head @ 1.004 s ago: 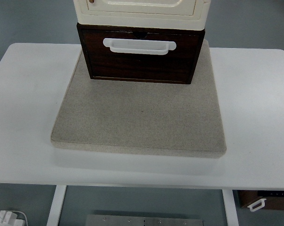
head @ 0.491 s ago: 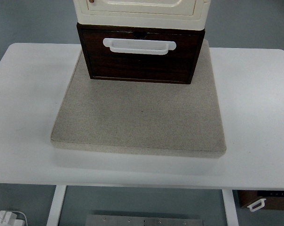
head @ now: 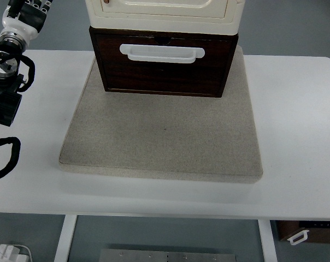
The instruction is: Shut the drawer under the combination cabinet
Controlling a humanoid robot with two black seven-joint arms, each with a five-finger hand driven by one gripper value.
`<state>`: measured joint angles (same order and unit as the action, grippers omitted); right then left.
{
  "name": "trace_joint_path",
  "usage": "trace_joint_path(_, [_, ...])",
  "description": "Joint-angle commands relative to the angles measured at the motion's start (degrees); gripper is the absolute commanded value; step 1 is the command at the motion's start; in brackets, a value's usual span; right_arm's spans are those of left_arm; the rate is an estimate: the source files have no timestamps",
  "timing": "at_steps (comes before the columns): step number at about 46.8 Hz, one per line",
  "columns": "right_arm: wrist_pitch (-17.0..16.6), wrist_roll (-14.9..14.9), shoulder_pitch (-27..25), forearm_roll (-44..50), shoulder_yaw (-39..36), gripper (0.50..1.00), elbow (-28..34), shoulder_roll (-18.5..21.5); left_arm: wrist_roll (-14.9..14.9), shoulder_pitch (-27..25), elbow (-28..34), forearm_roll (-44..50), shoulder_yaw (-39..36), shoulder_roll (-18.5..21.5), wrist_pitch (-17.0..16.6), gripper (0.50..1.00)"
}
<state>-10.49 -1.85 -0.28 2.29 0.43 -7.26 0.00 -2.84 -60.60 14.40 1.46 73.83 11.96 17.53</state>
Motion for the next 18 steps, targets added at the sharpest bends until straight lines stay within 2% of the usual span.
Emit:
trace_joint_path(1, [-0.1, 0.0, 0.0, 0.0, 0.1, 0.952, -0.1, 0.0, -0.8, 0.2, 0.0, 0.0, 0.1, -1.3, 0.0, 1.0])
trace_joint_path(18, [-0.1, 0.0, 0.0, -0.1, -0.1, 0.952, -0.1, 0.0, -2.9, 1.5, -0.2, 1.3, 0.1, -5.0, -0.1, 1.0])
